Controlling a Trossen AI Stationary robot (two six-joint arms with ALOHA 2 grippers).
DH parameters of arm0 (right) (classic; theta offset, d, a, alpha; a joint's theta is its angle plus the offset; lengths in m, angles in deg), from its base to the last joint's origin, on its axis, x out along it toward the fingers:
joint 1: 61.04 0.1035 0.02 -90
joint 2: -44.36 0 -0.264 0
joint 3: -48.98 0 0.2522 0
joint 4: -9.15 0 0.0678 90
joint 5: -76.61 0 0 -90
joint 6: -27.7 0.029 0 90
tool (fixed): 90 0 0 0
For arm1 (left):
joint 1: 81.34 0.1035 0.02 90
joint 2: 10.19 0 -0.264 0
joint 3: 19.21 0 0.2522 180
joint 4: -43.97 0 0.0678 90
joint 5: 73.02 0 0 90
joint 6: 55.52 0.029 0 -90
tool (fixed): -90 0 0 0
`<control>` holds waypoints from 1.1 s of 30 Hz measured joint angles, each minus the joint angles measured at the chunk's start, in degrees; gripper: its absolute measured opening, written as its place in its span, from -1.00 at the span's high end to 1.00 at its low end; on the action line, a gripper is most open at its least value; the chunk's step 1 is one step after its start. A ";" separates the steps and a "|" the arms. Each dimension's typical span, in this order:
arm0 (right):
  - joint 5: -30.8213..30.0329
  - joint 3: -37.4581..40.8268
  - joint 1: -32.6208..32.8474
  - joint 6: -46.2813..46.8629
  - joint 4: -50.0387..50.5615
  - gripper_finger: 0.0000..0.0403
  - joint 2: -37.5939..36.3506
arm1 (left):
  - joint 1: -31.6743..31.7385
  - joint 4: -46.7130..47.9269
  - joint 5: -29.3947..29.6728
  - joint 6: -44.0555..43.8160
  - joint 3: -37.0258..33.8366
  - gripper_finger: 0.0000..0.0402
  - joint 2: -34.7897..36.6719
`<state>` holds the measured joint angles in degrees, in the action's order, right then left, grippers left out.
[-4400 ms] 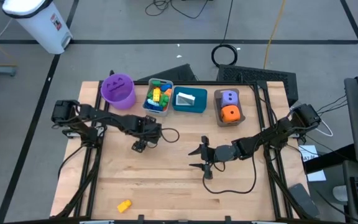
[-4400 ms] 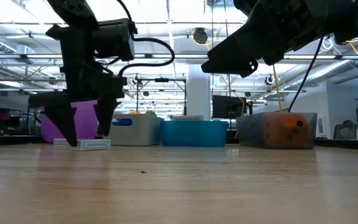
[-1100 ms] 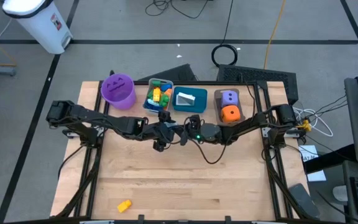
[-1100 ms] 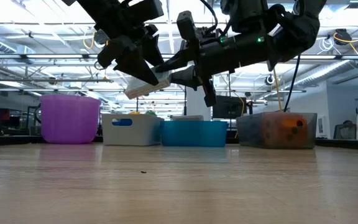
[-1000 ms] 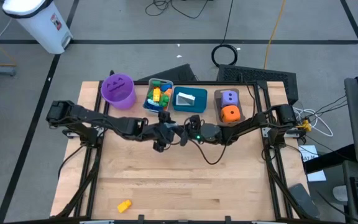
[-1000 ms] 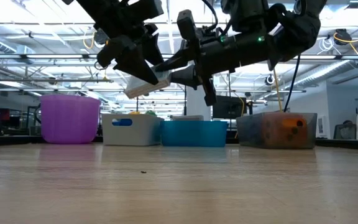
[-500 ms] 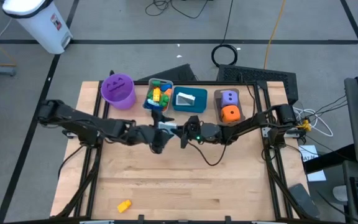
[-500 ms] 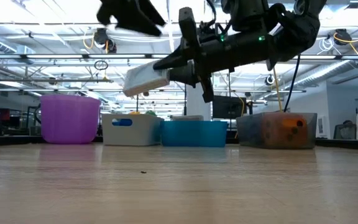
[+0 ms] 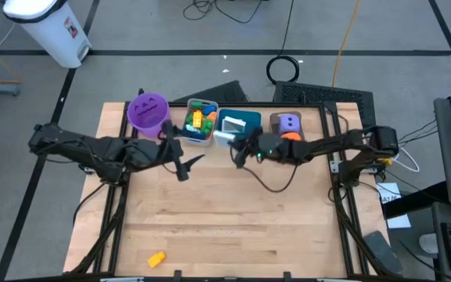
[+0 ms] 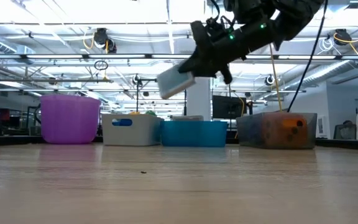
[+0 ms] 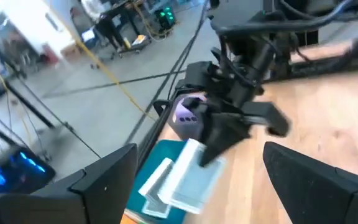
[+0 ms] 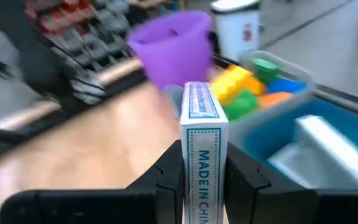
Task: Pick & Place Toys
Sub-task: Put the light blue deck of cards into the blue bin
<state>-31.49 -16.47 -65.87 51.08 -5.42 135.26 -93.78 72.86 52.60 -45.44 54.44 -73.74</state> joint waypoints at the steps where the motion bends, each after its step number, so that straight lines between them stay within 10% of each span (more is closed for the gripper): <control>1: -0.03 -0.03 -1.11 -1.42 1.96 0.70 -1.04 | 0.34 0.05 -0.02 -1.72 0.02 -0.77 0.05; 33: -5.85 0.03 -11.42 -6.22 9.27 0.65 6.70 | 1.70 -3.80 -9.22 -12.26 -0.05 -0.77 -16.19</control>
<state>-37.34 -16.44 -77.29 44.86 3.86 141.96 -92.08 69.06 43.38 -57.70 54.39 -89.94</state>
